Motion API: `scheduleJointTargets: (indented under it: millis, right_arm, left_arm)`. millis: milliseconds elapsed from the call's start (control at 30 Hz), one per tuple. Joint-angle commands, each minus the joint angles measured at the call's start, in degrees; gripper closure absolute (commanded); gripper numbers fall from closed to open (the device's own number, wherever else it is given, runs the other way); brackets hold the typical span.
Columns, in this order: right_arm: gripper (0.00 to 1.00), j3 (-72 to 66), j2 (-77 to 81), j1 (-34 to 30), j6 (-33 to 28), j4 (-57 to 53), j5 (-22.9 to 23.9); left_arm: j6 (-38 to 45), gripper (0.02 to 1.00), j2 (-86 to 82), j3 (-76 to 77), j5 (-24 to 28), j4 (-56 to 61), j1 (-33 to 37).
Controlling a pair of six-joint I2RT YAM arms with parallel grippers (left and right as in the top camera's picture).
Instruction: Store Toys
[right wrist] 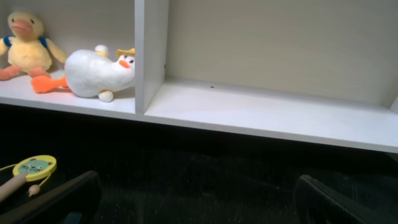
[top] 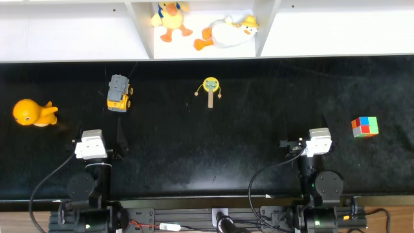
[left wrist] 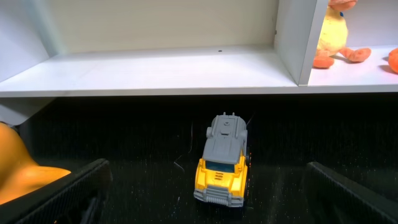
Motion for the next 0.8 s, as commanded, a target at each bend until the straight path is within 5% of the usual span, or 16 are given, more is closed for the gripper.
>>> scheduleJointTargets:
  millis: [33,700,800]
  right_arm:
    - [0.005,-0.79,-0.42,-0.07,0.44,0.31,-0.42]
    - [0.005,-0.79,-0.42,-0.07,0.44,0.31,-0.42]
    - [0.005,-0.76,-0.42,-0.07,0.44,0.31,-0.42]
  left_arm:
    - [0.61,0.023,-0.76,-0.24,0.74,-0.02,0.44]
    - [0.31,0.02,-0.72,-0.2,-0.61,-0.04,0.66]
    - [-7.91,0.023,1.62,2.47,0.57,-2.45,0.7]
